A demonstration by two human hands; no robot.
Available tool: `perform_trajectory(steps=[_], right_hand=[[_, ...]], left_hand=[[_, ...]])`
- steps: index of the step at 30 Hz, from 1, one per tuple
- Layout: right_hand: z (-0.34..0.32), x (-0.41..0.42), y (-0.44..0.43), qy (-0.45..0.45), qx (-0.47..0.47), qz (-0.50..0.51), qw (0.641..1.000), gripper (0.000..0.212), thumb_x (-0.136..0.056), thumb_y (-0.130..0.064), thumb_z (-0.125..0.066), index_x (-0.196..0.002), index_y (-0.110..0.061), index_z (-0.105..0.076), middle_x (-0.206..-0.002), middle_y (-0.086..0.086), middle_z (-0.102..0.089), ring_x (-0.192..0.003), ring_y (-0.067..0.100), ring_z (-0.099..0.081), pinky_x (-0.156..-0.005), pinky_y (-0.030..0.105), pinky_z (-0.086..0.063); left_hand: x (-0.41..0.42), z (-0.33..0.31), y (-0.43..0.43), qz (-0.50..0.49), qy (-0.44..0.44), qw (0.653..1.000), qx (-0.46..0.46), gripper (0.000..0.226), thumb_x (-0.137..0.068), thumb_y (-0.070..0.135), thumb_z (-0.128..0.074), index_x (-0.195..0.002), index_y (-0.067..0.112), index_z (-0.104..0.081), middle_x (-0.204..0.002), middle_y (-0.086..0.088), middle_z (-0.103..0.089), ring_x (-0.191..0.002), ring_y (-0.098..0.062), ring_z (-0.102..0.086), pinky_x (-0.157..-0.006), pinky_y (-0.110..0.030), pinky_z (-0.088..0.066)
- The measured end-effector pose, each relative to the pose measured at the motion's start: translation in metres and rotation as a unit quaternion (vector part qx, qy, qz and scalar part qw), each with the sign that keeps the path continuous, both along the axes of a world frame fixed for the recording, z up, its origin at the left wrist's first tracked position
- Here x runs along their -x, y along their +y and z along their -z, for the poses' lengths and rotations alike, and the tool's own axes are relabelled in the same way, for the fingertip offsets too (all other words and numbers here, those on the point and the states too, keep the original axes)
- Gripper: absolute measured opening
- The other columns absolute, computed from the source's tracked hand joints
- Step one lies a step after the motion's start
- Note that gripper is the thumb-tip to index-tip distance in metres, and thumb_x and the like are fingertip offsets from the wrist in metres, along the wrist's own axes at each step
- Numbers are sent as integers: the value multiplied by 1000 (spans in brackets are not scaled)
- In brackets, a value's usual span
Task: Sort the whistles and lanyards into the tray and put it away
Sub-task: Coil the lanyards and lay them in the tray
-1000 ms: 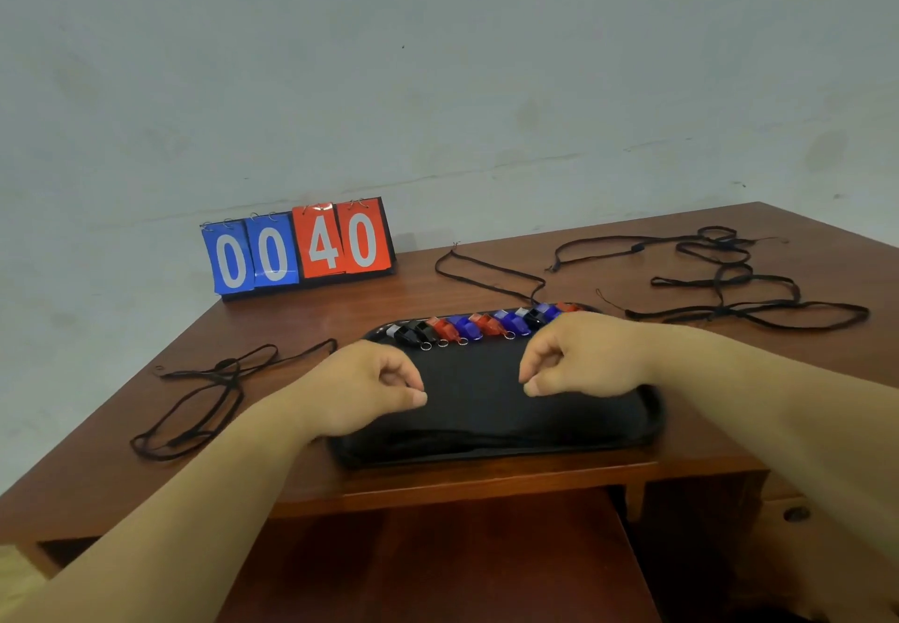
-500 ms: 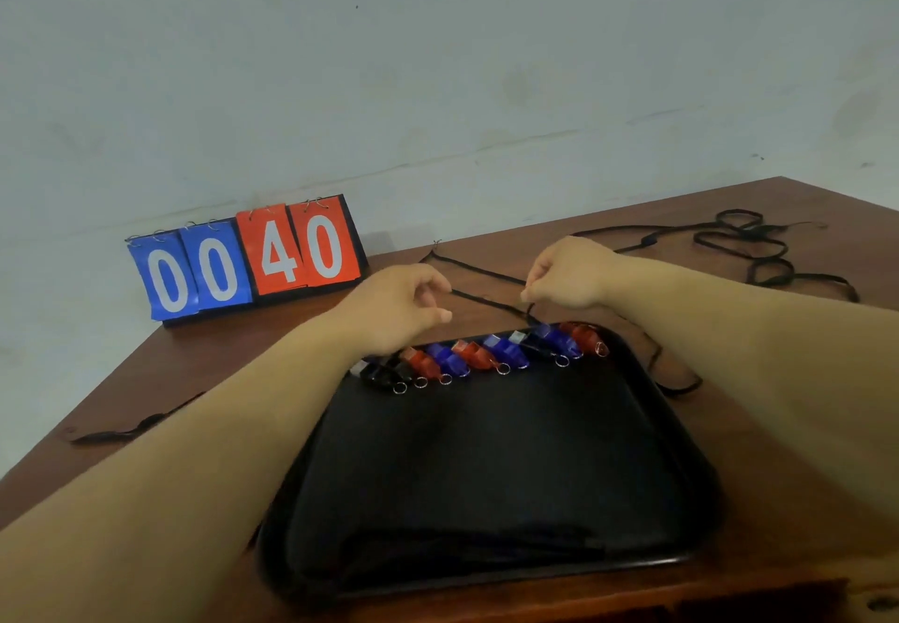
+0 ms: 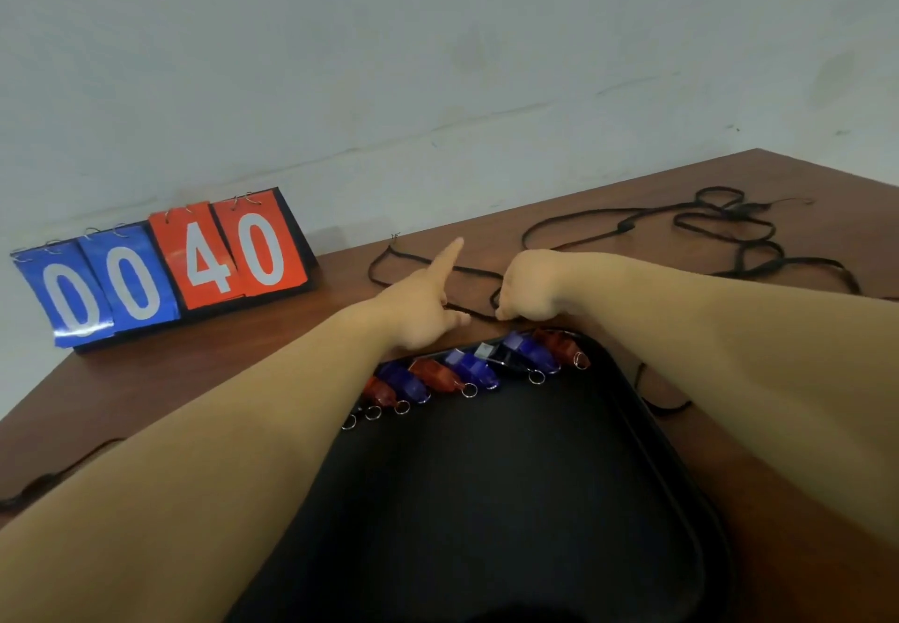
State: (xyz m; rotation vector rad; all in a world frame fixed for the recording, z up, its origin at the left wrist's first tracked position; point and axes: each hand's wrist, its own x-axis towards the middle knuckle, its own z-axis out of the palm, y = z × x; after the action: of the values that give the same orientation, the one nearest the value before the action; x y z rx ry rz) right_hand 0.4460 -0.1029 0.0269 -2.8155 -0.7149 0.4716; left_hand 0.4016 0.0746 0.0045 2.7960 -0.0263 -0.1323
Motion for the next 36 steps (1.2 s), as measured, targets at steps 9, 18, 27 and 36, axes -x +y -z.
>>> perform_trajectory(steps=[9, 18, 27, 36], right_hand=[[-57, 6, -24, 40, -235, -40, 970, 12, -100, -17, -57, -91, -15, -65, -77, -4, -76, -62, 10, -57, -58, 23, -43], [-115, 34, -62, 21, -424, 28, 905, 6, -94, -14, -68, -97, -13, -73, -90, 2, -76, -65, 4, -66, -65, 22, -52], [-175, 97, -44, 40, -525, -50, 849, 8, -89, -4, -74, -93, -12, -72, -84, 4, -75, -78, 11, -74, -74, 21, -58], [-178, 115, -88, 3, -538, 0, 843, 7, -89, -9, -76, -95, -11, -74, -84, 4, -76, -76, 9, -73, -70, 20, -56]], left_hand=[[11, -29, -17, 52, -53, 995, 67, 25, -97, 38, -66, -115, 21, -70, -86, 7, -55, -74, -4, -53, -78, -30, -41], [63, -84, -20, -42, -109, 969, 216, 22, -101, 45, -55, -97, 29, -70, -119, 2, -73, -117, -18, -63, -110, -47, -44], [116, -120, -48, -20, -133, 930, 343, 48, -86, 51, -73, -125, 27, -60, -123, 7, -74, -121, -11, -64, -110, -42, -46], [151, -158, -50, -49, -182, 794, 578, 11, -106, 14, -52, -97, 16, -57, -64, 0, -49, -57, -14, -52, -61, -31, -48]])
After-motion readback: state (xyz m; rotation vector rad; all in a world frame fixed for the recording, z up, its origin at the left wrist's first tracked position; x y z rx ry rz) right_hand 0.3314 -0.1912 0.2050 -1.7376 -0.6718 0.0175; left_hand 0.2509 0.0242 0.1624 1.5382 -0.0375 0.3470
